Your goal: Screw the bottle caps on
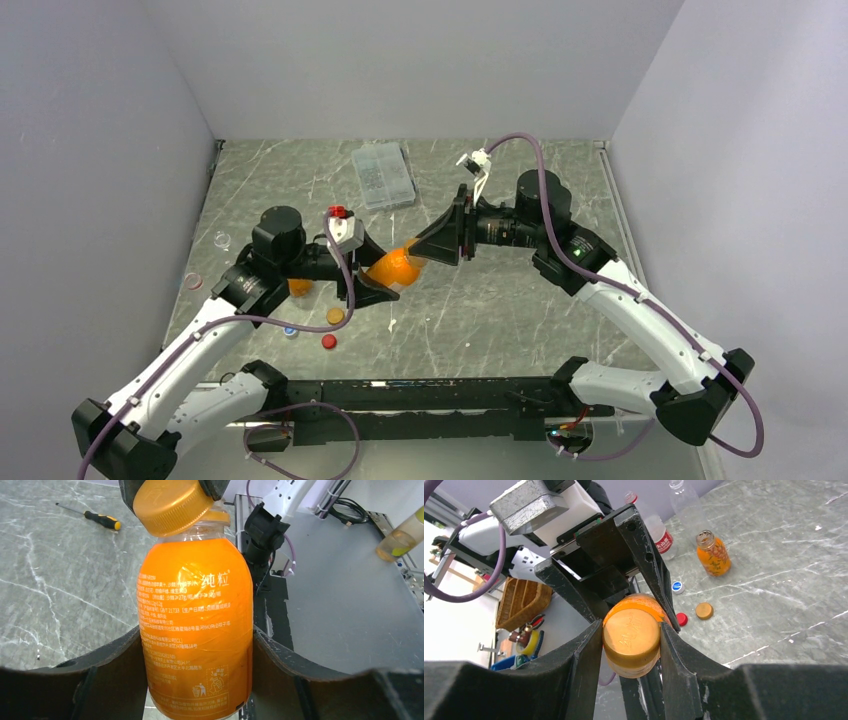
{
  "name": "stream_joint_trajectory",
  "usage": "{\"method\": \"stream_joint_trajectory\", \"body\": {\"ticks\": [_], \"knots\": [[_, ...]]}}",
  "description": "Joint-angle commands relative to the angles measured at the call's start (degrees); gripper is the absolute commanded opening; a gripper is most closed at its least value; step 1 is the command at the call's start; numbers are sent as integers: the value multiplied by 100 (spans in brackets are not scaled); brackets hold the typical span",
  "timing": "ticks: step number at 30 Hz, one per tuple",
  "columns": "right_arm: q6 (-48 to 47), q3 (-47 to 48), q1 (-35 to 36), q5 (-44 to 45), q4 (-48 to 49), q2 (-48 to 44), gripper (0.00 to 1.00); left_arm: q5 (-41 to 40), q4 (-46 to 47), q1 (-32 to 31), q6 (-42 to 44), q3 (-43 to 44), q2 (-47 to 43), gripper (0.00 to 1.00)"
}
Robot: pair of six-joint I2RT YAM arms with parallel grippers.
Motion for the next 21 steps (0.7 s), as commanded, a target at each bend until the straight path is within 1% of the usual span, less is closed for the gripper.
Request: {"method": "stream_joint_trajectory", "body": {"ticks": [1, 9, 21], "knots": [[126, -59, 192, -158, -260, -56, 34, -826, 1547, 24, -543, -76, -270, 0], [495, -275, 192, 167, 208, -180, 35, -1724, 2303, 24, -924, -533, -593, 0], [587, -410, 192, 391, 501, -165, 35, -2363, 3011, 24, -1398, -841, -619, 0]]}}
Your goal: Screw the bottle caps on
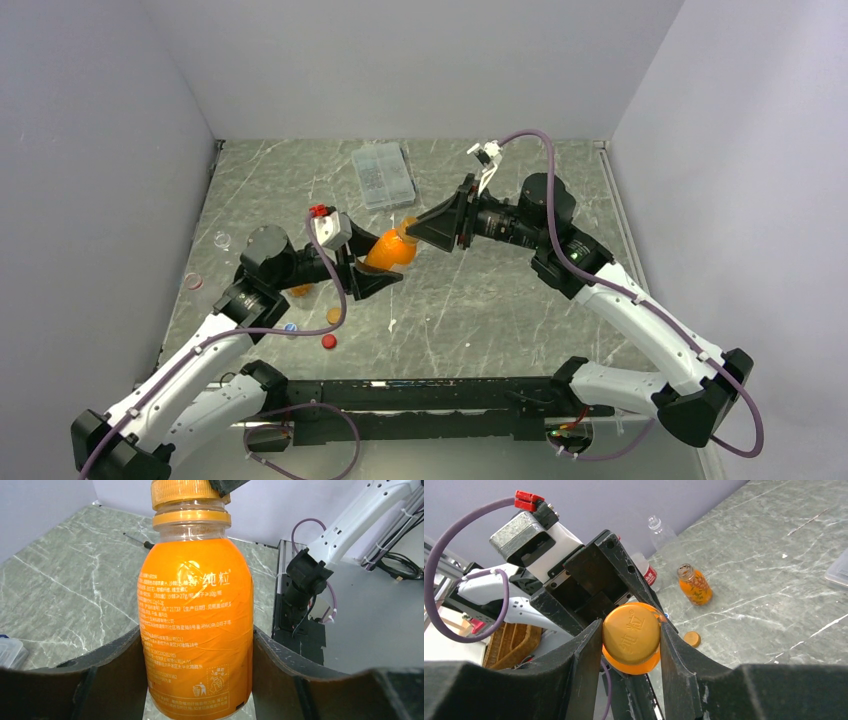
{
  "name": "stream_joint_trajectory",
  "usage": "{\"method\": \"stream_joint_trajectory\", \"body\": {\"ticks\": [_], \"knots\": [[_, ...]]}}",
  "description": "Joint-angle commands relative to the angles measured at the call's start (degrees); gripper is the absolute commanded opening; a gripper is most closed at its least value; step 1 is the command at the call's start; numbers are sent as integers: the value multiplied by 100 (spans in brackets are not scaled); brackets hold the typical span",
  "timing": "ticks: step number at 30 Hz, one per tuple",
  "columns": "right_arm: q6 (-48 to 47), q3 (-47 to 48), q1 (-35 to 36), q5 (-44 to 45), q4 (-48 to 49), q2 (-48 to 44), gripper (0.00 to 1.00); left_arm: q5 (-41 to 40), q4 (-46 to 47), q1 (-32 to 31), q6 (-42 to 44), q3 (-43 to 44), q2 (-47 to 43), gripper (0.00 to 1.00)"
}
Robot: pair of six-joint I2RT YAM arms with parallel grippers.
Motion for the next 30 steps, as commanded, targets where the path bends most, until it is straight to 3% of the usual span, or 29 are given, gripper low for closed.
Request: {"method": "stream_joint_trajectory", "body": {"ticks": [1, 11, 16, 24, 30], "knots": [[132, -181, 155, -462, -331, -77, 35, -1003, 1273, 112, -385, -18, -72, 0], [51, -38, 164, -455, -588, 115, 35, -903, 1431, 103, -312, -19, 76, 0], [201, 267, 173, 113, -1195, 341, 34, -1367, 1528, -24, -1, 40, 186, 0], [969, 1201, 186, 1315, -2590, 1013, 31, -2412, 1622, -588, 1363, 474, 816, 0], [1326, 1809, 206, 1982, -3238, 1488, 26, -2983, 2167, -850, 1824, 509, 1291, 0]]}}
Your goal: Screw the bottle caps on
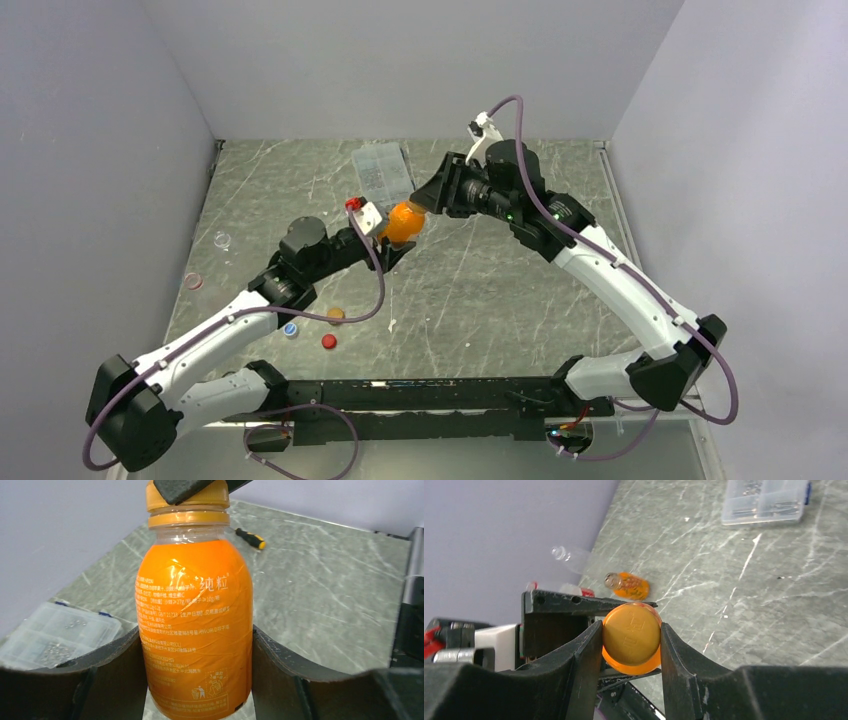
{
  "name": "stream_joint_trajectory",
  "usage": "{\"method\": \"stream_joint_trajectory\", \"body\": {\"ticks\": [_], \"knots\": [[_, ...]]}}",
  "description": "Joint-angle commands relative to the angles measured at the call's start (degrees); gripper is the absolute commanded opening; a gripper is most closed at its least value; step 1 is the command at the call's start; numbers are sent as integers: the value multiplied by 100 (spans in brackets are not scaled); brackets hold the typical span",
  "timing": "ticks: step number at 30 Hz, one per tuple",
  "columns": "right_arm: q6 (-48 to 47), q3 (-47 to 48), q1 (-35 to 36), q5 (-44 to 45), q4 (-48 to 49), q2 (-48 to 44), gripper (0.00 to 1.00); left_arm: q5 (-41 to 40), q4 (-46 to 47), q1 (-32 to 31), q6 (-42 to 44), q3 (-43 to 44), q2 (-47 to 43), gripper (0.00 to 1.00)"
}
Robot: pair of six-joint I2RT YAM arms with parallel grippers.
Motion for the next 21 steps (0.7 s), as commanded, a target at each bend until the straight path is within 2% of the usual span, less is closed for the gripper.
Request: {"method": "stream_joint_trajectory", "body": {"ticks": [1, 4, 9, 18, 19, 21], "knots": [[617, 309, 271, -9, -1200, 360, 26, -733, 1521, -224, 638, 467, 285, 0], [757, 293, 276, 189, -1144, 323, 27, -784, 1754, -285, 611, 409, 458, 0], [650, 452, 276, 391, -1153, 189, 39, -767, 1910, -316, 447, 146, 538, 0], [-190, 921, 275, 700, -1427, -392, 94, -456, 2224, -320, -259, -728, 233, 0], [-354, 874, 273, 686, -1350, -543, 98, -370, 2243, -324, -331, -807, 184, 0], [-843, 753, 258, 269, -1220, -834, 100, -92, 2296, -316, -639, -966, 57, 0]]}}
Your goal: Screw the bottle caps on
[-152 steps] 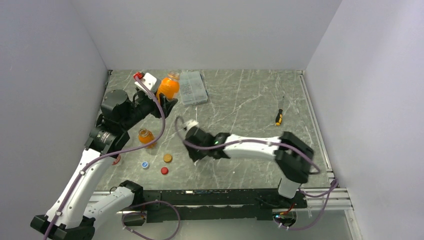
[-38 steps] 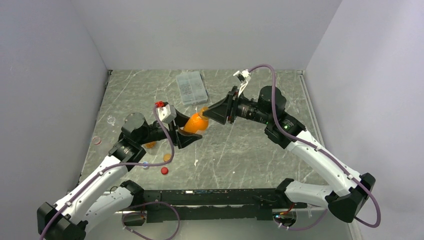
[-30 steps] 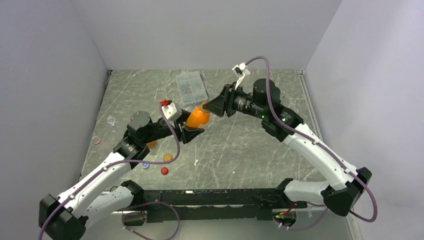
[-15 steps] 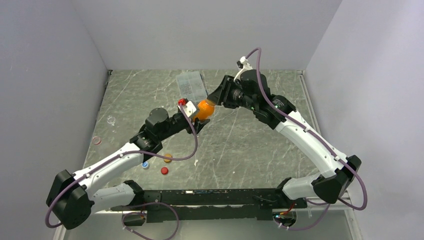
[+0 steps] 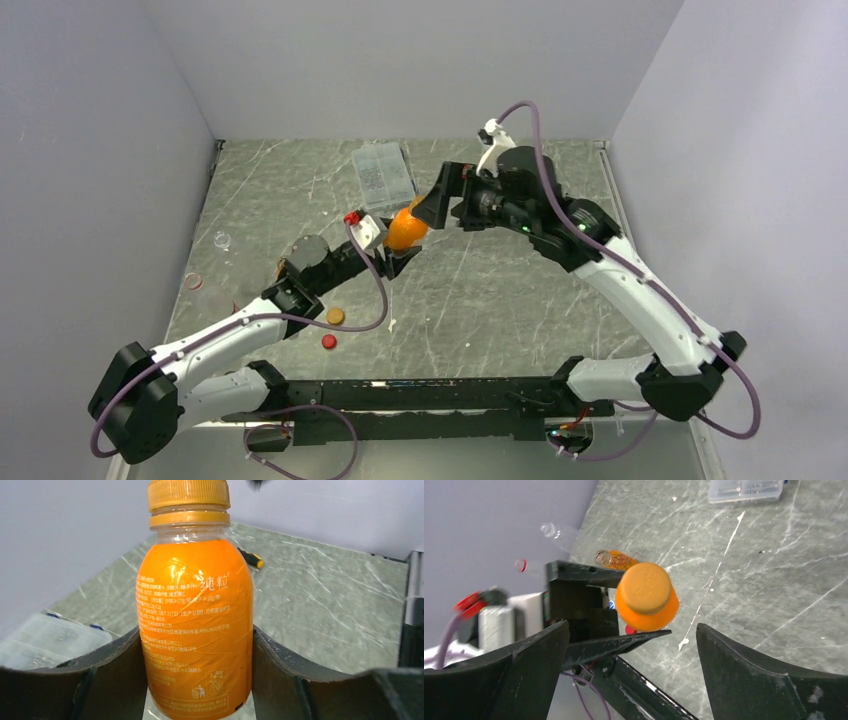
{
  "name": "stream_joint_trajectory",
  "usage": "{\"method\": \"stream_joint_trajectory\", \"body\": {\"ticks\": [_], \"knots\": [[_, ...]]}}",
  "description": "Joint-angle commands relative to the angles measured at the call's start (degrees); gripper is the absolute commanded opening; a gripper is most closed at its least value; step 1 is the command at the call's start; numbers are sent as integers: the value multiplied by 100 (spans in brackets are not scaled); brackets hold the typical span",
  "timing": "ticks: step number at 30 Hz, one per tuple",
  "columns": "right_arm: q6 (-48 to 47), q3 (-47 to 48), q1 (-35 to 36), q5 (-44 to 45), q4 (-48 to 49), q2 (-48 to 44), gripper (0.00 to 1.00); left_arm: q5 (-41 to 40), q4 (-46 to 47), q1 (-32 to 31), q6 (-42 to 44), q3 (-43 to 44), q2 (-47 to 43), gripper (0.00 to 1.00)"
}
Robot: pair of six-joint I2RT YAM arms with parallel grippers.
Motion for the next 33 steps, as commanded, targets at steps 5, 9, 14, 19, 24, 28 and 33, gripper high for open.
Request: {"method": "stream_joint_trajectory", "body": {"ticks": [5, 9, 14, 19, 24, 28, 33], "knots": [[-2211, -65, -33, -1924, 1, -973, 99, 1806, 243, -14, -922, -360, -734, 0], [-2834, -371, -14, -2901, -70, -1286, 87, 3129, 514, -14, -1601, -491, -992, 0], [-3247, -306, 102, -3343, -290, -1385, 85, 3778, 552, -14, -1974, -568, -1157, 0], [-3554, -245, 409, -3321, -519, -1283, 86, 4039, 710, -10, -2248, -625, -1219, 0], [-3664, -108, 797, -2757, -720, -1059, 86, 4150, 620, -14, -2304, -577, -1250, 0], [-3704, 8, 943, -2467, -794, -950, 83, 4210, 799, -15, -2428, -612, -1214, 0], [-3652, 23, 1018, -2421, -734, -923, 75, 4204, 836, -20, -2447, -635, -1173, 0]]}}
